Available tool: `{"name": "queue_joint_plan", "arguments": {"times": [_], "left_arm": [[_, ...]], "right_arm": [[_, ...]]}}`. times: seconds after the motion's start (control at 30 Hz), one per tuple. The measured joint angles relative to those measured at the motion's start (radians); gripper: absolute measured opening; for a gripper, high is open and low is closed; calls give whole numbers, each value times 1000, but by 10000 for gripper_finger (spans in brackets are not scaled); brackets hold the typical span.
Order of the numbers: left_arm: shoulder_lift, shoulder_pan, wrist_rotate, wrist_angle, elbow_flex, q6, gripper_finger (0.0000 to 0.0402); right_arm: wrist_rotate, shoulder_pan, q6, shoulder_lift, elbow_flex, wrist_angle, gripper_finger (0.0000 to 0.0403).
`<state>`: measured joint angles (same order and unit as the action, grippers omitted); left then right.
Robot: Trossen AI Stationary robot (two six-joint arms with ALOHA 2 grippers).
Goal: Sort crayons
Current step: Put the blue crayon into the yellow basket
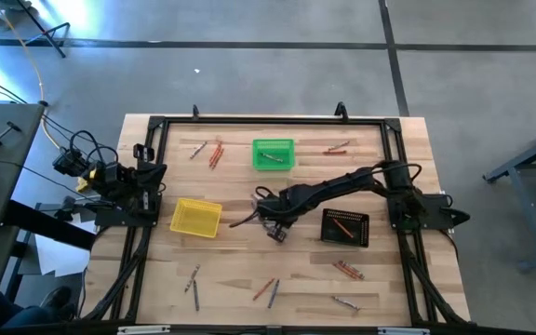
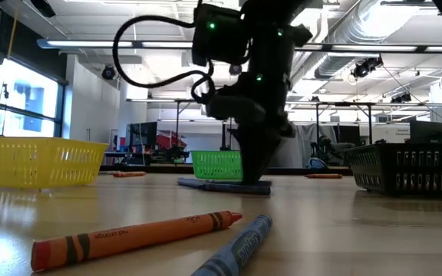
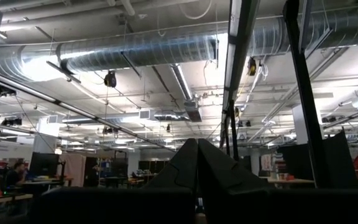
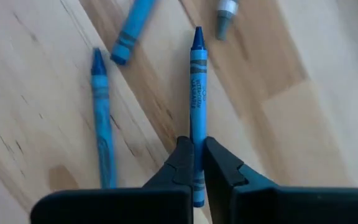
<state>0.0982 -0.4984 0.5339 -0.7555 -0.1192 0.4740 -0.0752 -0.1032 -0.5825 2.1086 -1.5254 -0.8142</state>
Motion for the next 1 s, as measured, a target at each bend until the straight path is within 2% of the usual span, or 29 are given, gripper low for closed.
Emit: {"name": "queue_joint_plan", "arguments": {"times": [0.13, 0.3, 0.47, 0.57, 0.7, 0.83, 0.9, 1.0], "left_arm": [[0, 0, 0, 0, 0, 0, 3], [0, 0, 16, 16, 0, 53, 3], [0, 1, 128, 55, 0, 138, 3], [0, 1, 153, 55, 0, 134, 3], [25, 1, 155, 74, 0, 117, 3], [124, 10, 156, 80, -19, 78, 3], [209, 28, 168, 77, -46, 25, 3], [364, 68, 194, 95, -92, -53, 3]], "right_arm": [[-48, 0, 25, -3, -85, -87, 3], [-174, -1, 68, -3, -209, -197, 2], [-492, -15, 94, -20, -368, -376, 3], [-592, -15, 100, -80, -404, -388, 3], [-660, -12, 145, -165, -404, -356, 3], [-697, -6, 212, -208, -393, -299, 3], [-686, 1, 270, -225, -345, -217, 3], [-585, 26, 364, -263, -210, -44, 3]]}}
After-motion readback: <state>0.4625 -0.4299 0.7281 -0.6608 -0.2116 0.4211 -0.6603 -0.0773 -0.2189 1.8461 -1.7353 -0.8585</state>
